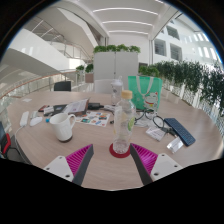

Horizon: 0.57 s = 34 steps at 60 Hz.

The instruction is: Pour water

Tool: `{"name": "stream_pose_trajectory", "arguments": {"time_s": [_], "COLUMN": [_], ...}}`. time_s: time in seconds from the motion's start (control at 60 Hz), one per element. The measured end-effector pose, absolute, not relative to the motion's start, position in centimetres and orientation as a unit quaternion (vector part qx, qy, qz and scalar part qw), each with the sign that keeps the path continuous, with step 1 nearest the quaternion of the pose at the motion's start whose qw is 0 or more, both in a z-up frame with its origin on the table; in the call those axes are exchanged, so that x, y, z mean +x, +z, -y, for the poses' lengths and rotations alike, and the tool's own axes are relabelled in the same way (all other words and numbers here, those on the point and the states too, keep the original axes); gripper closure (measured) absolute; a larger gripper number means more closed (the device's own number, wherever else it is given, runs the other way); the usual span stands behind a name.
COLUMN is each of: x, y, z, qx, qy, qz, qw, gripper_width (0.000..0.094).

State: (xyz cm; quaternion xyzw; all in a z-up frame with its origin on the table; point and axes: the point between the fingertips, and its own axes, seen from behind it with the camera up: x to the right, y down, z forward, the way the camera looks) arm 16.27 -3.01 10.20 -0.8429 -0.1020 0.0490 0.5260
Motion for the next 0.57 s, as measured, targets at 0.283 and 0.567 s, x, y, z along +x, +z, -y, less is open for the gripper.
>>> {"name": "stream_pose_trajectory", "arguments": {"time_s": [0.283,0.567], "x": [14.7,12.5], "y": [20.0,26.2], "z": [19.0,29.4], "qx": [-0.839,-0.833], "qy": [0.045,0.049], "qz": [0.047,0.045], "qw": [0.54,0.549], "gripper_width": [0.0095,0.0102]}}
